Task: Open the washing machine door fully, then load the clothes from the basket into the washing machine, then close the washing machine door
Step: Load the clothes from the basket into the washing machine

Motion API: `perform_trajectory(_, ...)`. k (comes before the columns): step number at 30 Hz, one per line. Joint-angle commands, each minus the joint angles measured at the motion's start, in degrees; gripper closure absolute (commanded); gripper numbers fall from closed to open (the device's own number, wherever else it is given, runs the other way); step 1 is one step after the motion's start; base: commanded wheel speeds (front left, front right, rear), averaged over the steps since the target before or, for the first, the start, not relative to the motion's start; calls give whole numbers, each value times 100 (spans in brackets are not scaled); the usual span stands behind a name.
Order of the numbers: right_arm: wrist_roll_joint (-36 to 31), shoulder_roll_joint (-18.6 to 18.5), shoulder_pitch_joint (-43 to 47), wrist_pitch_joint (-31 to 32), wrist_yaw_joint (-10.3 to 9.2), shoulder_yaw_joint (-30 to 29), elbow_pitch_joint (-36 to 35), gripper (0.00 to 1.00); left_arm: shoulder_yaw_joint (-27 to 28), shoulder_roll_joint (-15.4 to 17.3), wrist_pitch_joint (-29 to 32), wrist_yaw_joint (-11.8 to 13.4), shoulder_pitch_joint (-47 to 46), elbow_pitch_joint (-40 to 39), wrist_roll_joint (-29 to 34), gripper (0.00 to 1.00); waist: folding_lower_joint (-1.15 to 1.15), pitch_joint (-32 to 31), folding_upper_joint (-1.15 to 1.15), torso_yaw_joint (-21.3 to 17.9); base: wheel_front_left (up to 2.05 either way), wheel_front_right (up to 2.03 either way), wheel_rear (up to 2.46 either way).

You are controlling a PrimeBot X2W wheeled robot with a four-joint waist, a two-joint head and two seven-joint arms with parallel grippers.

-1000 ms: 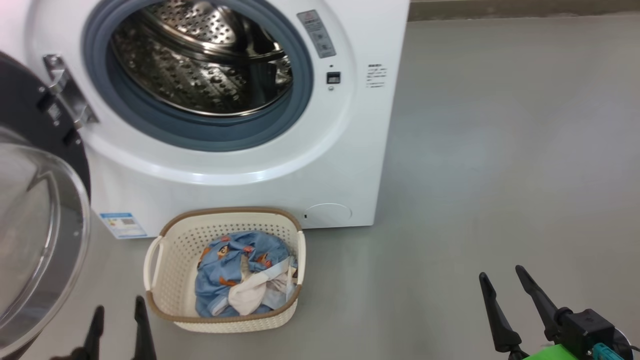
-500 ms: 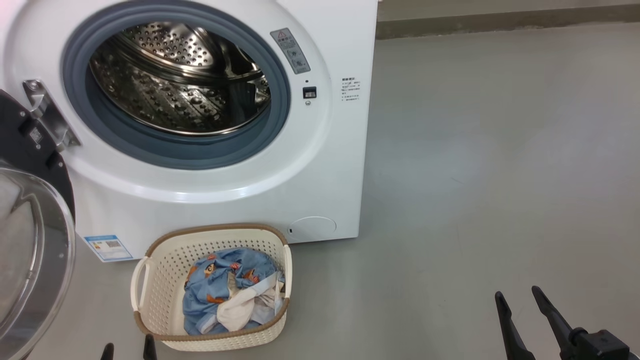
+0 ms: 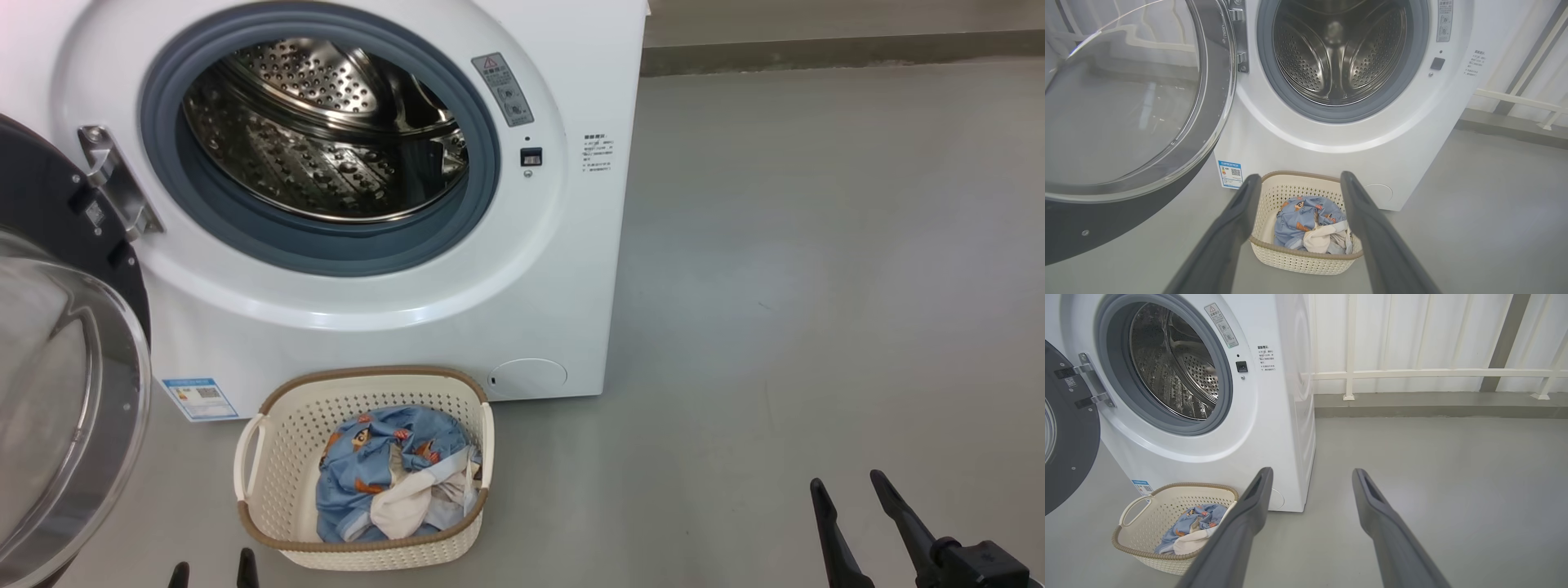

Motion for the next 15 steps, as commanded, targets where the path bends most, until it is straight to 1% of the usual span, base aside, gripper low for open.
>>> perform_trajectory(1,-76,-57,-93,-69,9,132,-129,0,212,67,-23,56,-107,-148,-9,0,0,-6,0,18,0,0,0)
perform_trajectory(9,-71,-62,-104,-69,9,157,-114,0,234,66,-23,51,-125,-35,-125,0,0,-22,0,31,5,-5,0)
perform_trajectory(12,-63,-70,-112,-69,9,181,-111,0,251,66,-23,48,-135,6,-106,0,0,-11,0,19,52,-52,0)
perform_trajectory(15,-55,-74,-111,-69,9,181,-111,0,278,66,-23,37,-156,1,-84,0,0,12,0,12,93,-93,0)
